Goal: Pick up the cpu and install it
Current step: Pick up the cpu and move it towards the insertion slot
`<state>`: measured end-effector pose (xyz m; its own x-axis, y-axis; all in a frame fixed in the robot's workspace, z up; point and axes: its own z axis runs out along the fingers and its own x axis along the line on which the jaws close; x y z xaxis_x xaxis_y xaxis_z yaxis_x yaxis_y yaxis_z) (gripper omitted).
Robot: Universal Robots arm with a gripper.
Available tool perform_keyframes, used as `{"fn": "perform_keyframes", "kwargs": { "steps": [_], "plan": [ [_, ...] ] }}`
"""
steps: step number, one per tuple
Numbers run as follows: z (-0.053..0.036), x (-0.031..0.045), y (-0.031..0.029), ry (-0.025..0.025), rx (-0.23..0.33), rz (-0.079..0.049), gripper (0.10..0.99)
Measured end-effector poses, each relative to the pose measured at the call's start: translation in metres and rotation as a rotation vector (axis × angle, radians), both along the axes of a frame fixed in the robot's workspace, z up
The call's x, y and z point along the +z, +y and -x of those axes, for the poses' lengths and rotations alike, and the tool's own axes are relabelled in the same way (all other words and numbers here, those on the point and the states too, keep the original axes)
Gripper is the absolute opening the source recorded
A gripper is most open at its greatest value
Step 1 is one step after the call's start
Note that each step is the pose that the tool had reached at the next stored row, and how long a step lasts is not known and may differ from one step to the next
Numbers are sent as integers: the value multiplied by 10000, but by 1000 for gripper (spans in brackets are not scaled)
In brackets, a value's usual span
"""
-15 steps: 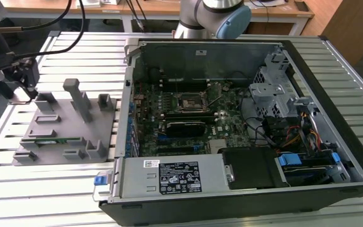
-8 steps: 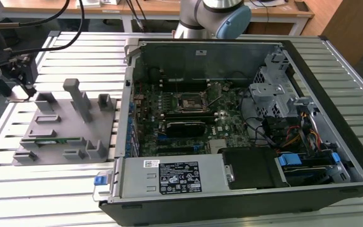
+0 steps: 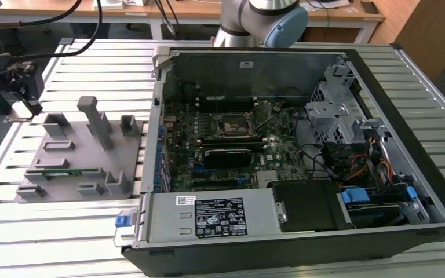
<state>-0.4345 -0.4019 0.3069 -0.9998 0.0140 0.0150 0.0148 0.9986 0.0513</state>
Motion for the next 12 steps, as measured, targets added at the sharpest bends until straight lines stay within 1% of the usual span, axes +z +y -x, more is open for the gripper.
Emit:
{"fn": "perform_keyframes", "kwargs": {
  "steps": [5, 12],
  "plan": [
    [0, 60, 4, 0, 1, 0, 533],
    [0, 169, 13, 0, 1, 0, 533]
  ]
}}
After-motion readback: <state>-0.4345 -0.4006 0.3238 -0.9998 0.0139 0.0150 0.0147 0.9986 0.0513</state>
